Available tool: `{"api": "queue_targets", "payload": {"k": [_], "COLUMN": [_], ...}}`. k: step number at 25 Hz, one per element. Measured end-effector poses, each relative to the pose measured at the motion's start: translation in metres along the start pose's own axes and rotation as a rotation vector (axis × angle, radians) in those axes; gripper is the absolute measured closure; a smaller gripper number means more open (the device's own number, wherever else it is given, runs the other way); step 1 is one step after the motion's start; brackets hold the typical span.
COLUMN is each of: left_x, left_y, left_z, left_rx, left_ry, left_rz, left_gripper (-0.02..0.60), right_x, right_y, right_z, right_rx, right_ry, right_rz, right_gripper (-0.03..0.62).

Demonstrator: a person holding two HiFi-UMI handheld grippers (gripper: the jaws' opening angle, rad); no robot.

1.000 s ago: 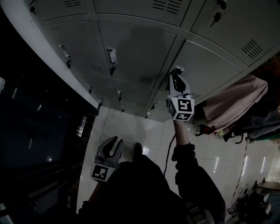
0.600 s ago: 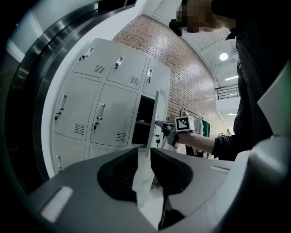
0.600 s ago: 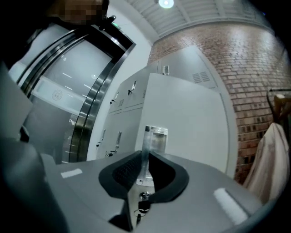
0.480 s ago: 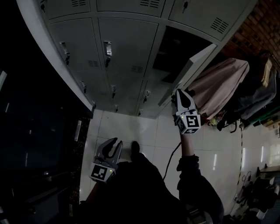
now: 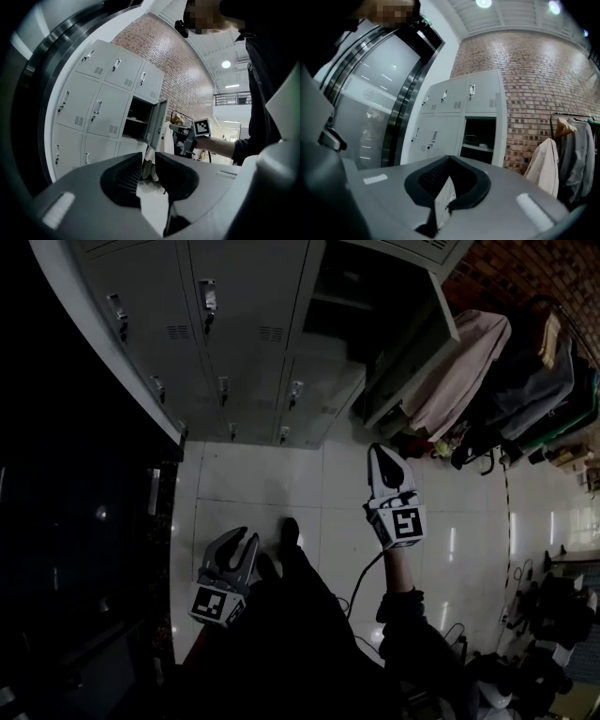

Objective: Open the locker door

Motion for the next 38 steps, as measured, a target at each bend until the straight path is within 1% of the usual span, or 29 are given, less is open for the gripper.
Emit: {"api": "queue_targets", "payload": {"k": [3,5,7,9,11,12,14,17,20,22,24,27,30,34,38], "left_x": [0.013,0.021,0.032,0.044,0.056,0.061,0.071,0.094,0.131,0.165,0.208,0.281,0.336,0.382,0.411], "left_y": [-0.007,-0.014,-0.022,-0.032,-0.039,-0.045,-0.059,-0.086,-0.112,-0.124,-0.133,-0.144,-0.152,-0.157,-0.168], "left_z": [-0.003,-0.01,-0.02,-0.026,-0.031,-0.032,-0.029,-0.018,0.002,0.021,0.045,0.09,0.132,0.174,0.198], "left_rx": [-0.029,-0.046,-0.058,-0.062,-0.046,-0.042,-0.045,-0.057,-0.058,-0.035,-0.018,-0.025,-0.025,-0.015,-0.034], "left_ry": [-0.035,-0.058,-0.081,-0.094,-0.09,-0.08,-0.052,-0.031,-0.028,-0.024,-0.015,-0.003,0.015,0.036,0.039], "left_rz": [0.006,0.005,-0.004,-0.022,-0.046,-0.057,-0.07,-0.084,-0.113,-0.124,-0.124,-0.113,-0.099,-0.128,-0.174], "left_gripper": [0.491,0.491,0.491,0.491,0.491,0.491,0.491,0.491,0.491,0.491,0.491,0.491,0.491,0.491,0.491], "right_x": [-0.038,-0.053,-0.06,-0.058,-0.054,-0.052,-0.053,-0.061,-0.07,-0.075,-0.075,-0.071,-0.073,-0.083,-0.094], "right_y": [0.005,0.001,-0.004,-0.009,-0.016,-0.019,-0.029,-0.048,-0.059,-0.058,-0.051,-0.034,-0.02,-0.002,0.007], "right_z": [0.05,0.08,0.109,0.139,0.168,0.181,0.207,0.25,0.303,0.345,0.391,0.469,0.525,0.567,0.604], "right_rx": [-0.033,-0.072,-0.109,-0.136,-0.153,-0.157,-0.166,-0.186,-0.176,-0.161,-0.144,-0.129,-0.104,-0.042,0.004], "right_ry": [0.021,0.018,-0.007,-0.069,-0.139,-0.16,-0.16,-0.122,-0.091,-0.074,-0.063,-0.06,-0.03,0.017,0.026], "right_rz": [-0.04,-0.063,-0.077,-0.089,-0.099,-0.104,-0.113,-0.136,-0.13,-0.124,-0.128,-0.135,-0.123,-0.103,-0.116], "right_gripper": [0.592,0.592,0.592,0.592,0.592,0.592,0.591,0.591,0.591,0.591,0.591,0.591,0.585,0.577,0.58]}}
Point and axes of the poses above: the fingertips, and each gripper's own axes: z backward along the fingers, x to its right, y out of its top, the point moved 9 cm from there along z, backward along the fingers, and after that the axes turned 4 degrees about z, right-handed, at the moved point
